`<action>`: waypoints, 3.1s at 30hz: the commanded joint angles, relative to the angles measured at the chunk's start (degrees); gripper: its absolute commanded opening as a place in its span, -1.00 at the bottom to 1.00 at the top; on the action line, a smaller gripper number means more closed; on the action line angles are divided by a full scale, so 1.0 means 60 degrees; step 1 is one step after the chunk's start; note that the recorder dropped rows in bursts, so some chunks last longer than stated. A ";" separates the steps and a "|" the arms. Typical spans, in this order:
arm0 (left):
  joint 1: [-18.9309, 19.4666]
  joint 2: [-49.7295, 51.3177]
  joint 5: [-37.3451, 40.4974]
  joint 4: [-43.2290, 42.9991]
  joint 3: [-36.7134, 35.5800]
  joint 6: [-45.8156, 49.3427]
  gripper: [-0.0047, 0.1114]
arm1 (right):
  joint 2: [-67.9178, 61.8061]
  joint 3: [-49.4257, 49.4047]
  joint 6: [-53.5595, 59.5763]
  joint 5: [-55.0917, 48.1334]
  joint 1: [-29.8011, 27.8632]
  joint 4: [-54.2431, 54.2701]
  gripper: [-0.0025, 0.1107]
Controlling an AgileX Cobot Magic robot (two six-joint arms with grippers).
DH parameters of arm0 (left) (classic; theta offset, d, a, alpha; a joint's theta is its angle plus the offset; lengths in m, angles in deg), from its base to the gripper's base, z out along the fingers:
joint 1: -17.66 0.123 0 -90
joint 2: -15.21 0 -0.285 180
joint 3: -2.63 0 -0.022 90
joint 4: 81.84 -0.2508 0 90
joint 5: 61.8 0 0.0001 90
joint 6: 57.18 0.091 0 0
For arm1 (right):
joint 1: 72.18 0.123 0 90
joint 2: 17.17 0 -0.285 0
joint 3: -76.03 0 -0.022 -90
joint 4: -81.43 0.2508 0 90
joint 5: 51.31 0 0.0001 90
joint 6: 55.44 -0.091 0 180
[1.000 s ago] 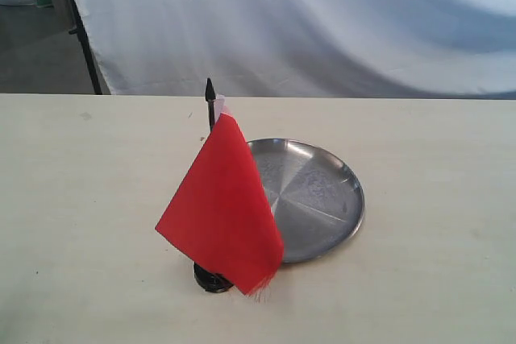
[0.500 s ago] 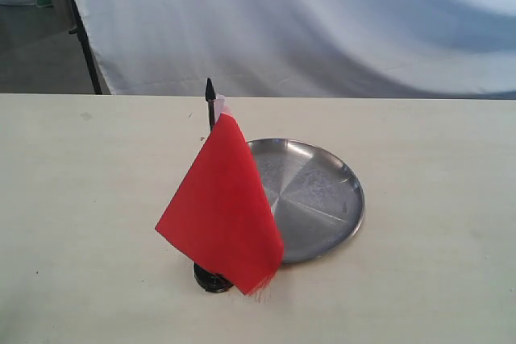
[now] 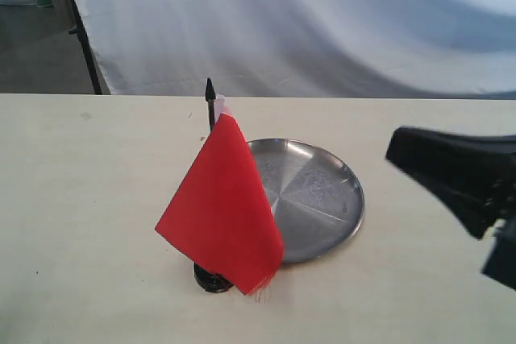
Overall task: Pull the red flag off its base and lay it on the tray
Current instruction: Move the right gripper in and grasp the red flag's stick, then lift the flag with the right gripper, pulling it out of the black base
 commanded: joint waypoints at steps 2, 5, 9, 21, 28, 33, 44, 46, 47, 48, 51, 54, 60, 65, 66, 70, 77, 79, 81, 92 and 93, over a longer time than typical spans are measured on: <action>0.0008 -0.0028 -0.0029 -0.0008 -0.0030 -0.0010 -0.92 | -0.3974 0.0006 0.0276 0.0268 0.0026 -0.0655 -0.96; 0.0008 -0.0028 -0.0029 -0.0008 -0.0030 -0.0010 -0.92 | -0.5793 0.0006 0.1572 0.1168 0.0112 -0.0636 -0.96; 0.0008 -0.0028 -0.0029 -0.0008 -0.0030 -0.0010 -0.92 | -0.8391 0.0027 0.4685 0.2291 0.1115 0.1466 -0.96; 0.0008 -0.0028 -0.0029 -0.0008 -0.0030 -0.0010 -0.92 | -1.0256 0.2375 0.6500 0.2150 0.2935 0.2116 -0.11; 0.0008 -0.0028 -0.0029 -0.0008 -0.0030 -0.0010 -0.92 | -1.0278 0.3195 0.6518 0.0520 0.3597 0.2550 -0.11; 0.0008 -0.0028 -0.0029 -0.0008 -0.0030 -0.0010 -0.92 | -1.0278 0.3628 0.6518 -0.0737 0.3968 0.2632 -0.11; 0.0008 -0.0028 -0.0029 -0.0008 -0.0030 -0.0010 -0.92 | -1.0278 0.4693 0.6670 -0.3040 0.4629 0.3253 -0.11; 0.0008 -0.0028 -0.0029 -0.0008 -0.0030 -0.0010 -0.92 | -1.0278 0.4719 0.6686 -0.3057 0.4698 0.3253 -0.12; 0.0008 -0.0028 -0.0029 -0.0008 -0.0030 -0.0010 -0.92 | -1.0278 0.4719 0.6686 -0.3039 0.4716 0.3253 -0.16; 0.0008 -0.0028 -0.0029 -0.0008 -0.0030 -0.0010 -0.92 | -1.0278 0.4719 0.6686 -0.3039 0.4716 0.3253 -0.24; 0.0008 -0.0028 -0.0029 -0.0008 -0.0030 -0.0010 -0.92 | -1.0278 0.4719 0.6686 -0.3081 0.4716 0.3253 -0.59; 0.0008 -0.0028 -0.0029 -0.0008 -0.0030 -0.0010 -0.92 | -1.0278 0.4719 0.6686 -0.3081 0.4716 0.3253 -0.96; 0.0008 -0.0028 -0.0029 -0.0008 -0.0030 -0.0010 -0.92 | -1.0278 0.4719 0.6565 -0.3062 0.4716 0.3319 -0.96; 0.0008 -0.0028 -0.0029 -0.0008 -0.0030 -0.0010 -0.92 | -1.0278 0.4719 0.6414 -0.2339 0.4716 0.3539 -0.96; 0.0008 -0.0028 -0.0029 -0.0008 -0.0030 -0.0010 -0.92 | -1.0278 0.4719 0.6414 -0.2051 0.4716 0.3559 -0.96; 0.0008 -0.0028 -0.0029 -0.0008 -0.0030 -0.0010 -0.92 | -1.0278 0.4719 0.6880 -0.1369 0.4716 0.4616 -0.96; 0.0008 -0.0028 -0.0029 -0.0008 -0.0030 -0.0010 -0.92 | -1.0278 0.4893 0.7622 -0.1048 0.4716 0.7150 -0.96; 0.0008 -0.0028 -0.0029 -0.0008 -0.0030 -0.0010 -0.92 | -1.0278 0.4893 0.7622 -0.1322 0.4691 0.7829 -0.96; 0.0008 -0.0028 -0.0029 -0.0008 -0.0030 -0.0010 -0.92 | -1.0278 0.4893 0.7622 -0.1968 0.4653 0.8892 -0.96; 0.0008 -0.0028 -0.0029 0.0031 -0.0030 -0.0010 -0.92 | -1.1777 0.4893 0.7651 -0.3709 0.4024 1.0098 -0.96; 0.0008 -0.0028 -0.0029 0.0003 -0.0030 -0.0010 -0.92 | -1.1988 0.4893 0.7651 -0.3680 0.4024 1.0276 -0.96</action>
